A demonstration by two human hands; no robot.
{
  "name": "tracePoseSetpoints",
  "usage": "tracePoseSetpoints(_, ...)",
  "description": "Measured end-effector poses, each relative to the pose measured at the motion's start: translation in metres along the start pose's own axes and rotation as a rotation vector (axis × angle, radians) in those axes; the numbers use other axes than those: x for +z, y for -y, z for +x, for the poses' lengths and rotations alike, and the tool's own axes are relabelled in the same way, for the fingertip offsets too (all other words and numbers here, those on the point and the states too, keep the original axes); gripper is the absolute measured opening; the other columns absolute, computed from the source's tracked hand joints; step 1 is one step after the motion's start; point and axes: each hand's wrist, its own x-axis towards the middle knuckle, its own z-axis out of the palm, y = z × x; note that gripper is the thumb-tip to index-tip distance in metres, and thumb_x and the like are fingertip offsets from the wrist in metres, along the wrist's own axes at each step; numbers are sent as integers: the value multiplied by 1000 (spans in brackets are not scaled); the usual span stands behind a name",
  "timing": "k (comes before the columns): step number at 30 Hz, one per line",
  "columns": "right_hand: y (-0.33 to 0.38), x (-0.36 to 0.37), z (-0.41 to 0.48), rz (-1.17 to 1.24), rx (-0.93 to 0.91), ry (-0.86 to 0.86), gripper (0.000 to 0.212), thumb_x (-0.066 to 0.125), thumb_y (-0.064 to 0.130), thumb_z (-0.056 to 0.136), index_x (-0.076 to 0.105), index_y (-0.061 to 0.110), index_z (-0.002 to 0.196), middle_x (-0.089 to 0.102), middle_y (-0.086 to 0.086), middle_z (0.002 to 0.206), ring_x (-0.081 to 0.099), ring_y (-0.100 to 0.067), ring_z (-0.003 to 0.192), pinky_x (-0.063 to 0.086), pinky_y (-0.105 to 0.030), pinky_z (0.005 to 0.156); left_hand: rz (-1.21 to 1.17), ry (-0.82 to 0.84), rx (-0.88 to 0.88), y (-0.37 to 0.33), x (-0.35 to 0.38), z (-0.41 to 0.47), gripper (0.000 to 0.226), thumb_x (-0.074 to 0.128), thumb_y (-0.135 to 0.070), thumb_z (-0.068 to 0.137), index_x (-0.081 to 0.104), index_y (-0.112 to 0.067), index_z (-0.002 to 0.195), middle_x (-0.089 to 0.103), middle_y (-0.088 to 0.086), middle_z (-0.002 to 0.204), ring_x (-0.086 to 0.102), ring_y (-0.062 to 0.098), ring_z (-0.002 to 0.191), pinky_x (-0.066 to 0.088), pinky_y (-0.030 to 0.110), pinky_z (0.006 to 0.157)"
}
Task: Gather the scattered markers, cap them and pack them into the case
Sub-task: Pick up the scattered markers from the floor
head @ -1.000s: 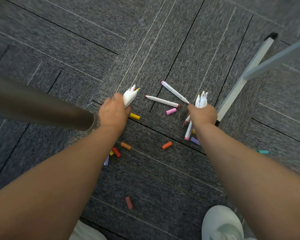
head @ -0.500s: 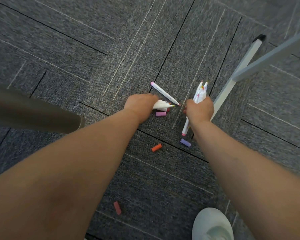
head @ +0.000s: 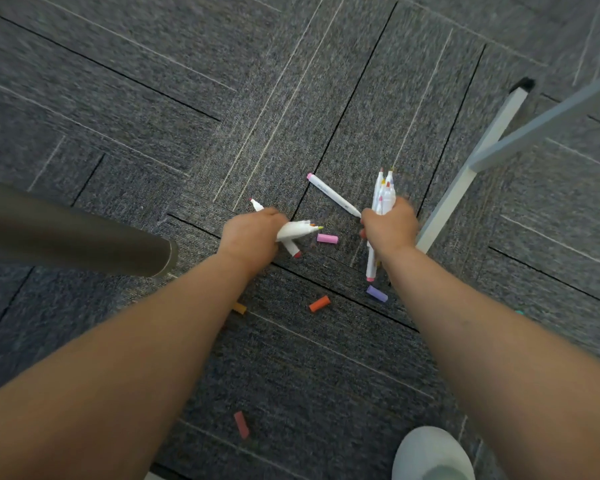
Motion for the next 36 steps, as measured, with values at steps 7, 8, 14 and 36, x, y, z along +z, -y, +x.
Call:
tracePoseSetpoints(7, 16, 13, 5, -221, -148, 68, 30, 59, 18, 86, 54, 10, 115, 62, -10, 102, 60, -27, 88, 46, -31, 69, 82, 109, 2, 14, -7, -4, 22, 62, -13, 82, 59, -21, 102, 65, 1, 96, 59, 20, 80, 41, 29, 60)
tracePoseSetpoints(8, 18, 16, 6, -259, -185, 81, 32, 59, 18, 87, 54, 10, 117, 61, -8, 104, 57, -24, 87, 41, -29, 68, 70, 101, -1, 16, -7, -6, 21, 61, -14, 82, 60, -20, 102, 64, 1, 96, 60, 21, 80, 42, 29, 61)
tracePoseSetpoints(14, 33, 35, 6, -477, -315, 135, 30, 61, 14, 86, 52, 11, 115, 62, -9, 105, 53, -26, 86, 38, -29, 68, -218, -56, -219, 19, 0, -17, 28, 56, -20, 89, 53, -12, 116, 51, 4, 115, 51, 20, 78, 39, 30, 65)
tracePoseSetpoints(36, 29, 31, -9, -396, -195, 109, 45, 73, 14, 77, 48, 8, 115, 58, -10, 109, 54, -25, 89, 39, -30, 71, -646, -61, -524, 7, -2, -10, 21, 56, -30, 89, 48, -11, 94, 43, -3, 68, 44, 9, 56, 34, 23, 43)
